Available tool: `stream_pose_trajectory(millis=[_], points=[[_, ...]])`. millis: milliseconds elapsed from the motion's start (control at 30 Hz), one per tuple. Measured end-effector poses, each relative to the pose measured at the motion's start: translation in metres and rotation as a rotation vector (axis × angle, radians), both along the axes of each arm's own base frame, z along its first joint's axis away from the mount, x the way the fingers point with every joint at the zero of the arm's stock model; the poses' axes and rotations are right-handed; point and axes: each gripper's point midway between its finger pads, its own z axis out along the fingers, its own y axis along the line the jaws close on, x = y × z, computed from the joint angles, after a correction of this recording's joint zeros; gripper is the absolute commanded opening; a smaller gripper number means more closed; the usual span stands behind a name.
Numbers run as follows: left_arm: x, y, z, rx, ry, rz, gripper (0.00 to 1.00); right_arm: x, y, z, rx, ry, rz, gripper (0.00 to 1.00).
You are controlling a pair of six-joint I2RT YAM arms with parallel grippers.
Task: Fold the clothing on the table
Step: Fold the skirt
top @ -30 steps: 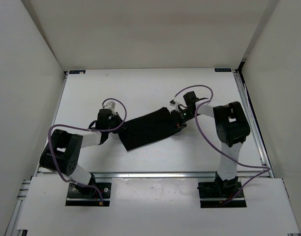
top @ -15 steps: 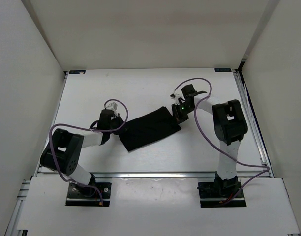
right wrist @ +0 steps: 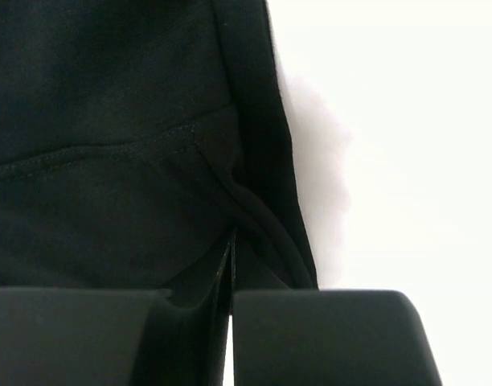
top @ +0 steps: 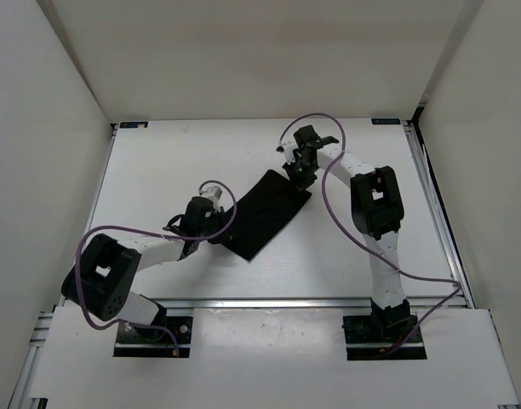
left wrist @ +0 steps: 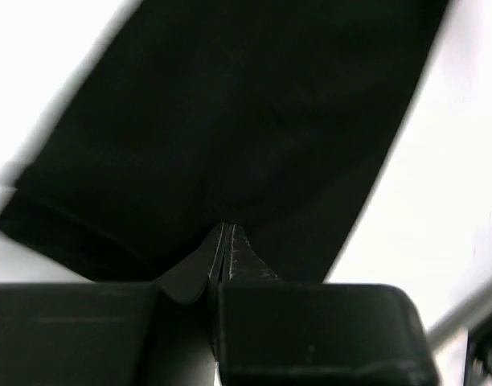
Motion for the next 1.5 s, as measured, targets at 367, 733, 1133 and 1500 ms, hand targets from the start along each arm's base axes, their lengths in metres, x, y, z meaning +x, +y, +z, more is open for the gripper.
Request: stream_pose_trajectory(millis=[367, 733, 1133, 1500], points=[[-0.062, -0.049, -0.017, 0.022, 0.065, -0.169, 0.0, 0.02, 0.016, 0.013, 0.074, -0.049, 0.121, 0.0], [-0.049, -0.063, 0.058, -0.031, -0.15, -0.19, 0.0, -0.072, 0.029, 0.107, 0.295, -0.214, 0.218, 0.08], [-0.004, 0.003, 0.037, 0.143, -0.128, -0.091, 0.0, -0.223, 0.099, 0.058, 0.278, -0.076, 0.486, 0.0], [-0.016, 0.0, -0.009, 0.225, -0.01, -0.137, 0.0, -0.216, 0.094, 0.011, 0.152, 0.0, 0.4, 0.0]])
